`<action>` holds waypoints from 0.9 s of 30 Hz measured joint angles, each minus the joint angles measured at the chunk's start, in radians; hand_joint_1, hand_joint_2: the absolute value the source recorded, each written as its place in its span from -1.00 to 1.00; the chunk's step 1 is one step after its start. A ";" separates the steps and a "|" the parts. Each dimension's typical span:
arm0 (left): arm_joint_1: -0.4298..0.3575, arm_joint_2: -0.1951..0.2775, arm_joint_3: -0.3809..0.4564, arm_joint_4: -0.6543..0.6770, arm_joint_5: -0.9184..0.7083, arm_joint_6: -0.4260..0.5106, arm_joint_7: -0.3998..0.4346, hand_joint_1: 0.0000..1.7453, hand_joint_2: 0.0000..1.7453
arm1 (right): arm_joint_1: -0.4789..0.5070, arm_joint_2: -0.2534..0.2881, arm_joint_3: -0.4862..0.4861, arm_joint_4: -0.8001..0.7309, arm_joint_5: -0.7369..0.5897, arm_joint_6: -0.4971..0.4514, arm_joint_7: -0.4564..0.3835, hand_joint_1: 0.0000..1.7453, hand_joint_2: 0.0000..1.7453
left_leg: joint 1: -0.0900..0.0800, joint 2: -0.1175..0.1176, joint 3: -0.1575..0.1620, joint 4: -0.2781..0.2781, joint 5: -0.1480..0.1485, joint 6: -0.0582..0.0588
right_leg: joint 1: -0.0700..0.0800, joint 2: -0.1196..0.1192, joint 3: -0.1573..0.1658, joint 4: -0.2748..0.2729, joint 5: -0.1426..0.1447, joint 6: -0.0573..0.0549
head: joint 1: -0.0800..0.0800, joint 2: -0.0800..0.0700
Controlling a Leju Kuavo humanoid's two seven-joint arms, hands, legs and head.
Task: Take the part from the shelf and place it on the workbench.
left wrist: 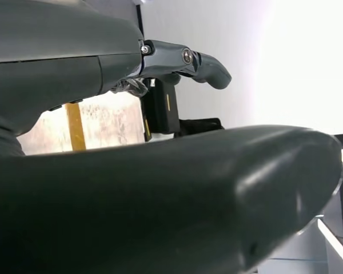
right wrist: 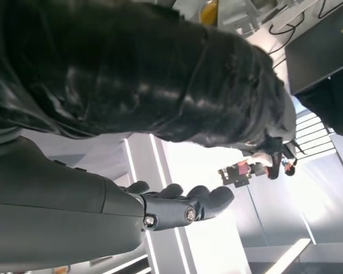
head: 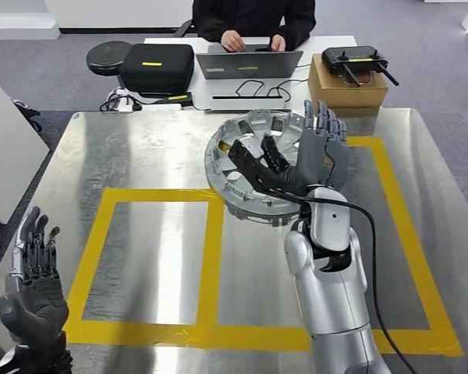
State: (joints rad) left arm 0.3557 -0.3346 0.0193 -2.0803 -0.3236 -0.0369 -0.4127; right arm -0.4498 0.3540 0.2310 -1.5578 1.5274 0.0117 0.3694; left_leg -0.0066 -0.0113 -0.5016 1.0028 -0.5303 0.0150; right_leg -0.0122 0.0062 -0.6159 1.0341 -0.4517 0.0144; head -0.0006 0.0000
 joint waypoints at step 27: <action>0.001 -0.002 -0.002 -0.006 -0.011 -0.030 -0.019 -1.00 -1.00 | 0.350 -0.074 -0.085 -0.247 -1.164 0.086 -0.776 -1.00 1.00 | 0.002 0.012 -0.112 0.005 0.104 0.013 | -0.001 -0.005 0.102 0.006 -0.078 0.033 | 0.000 0.000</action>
State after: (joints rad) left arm 0.3563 -0.3364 0.0169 -2.0866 -0.3348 -0.0670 -0.4314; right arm -0.0998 0.2798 0.1464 -1.8050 0.3630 0.0973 -0.4066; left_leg -0.0043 0.0010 -0.6132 1.0076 -0.4267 0.0278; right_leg -0.0131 0.0012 -0.5144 1.0404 -0.5299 0.0475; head -0.0008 0.0000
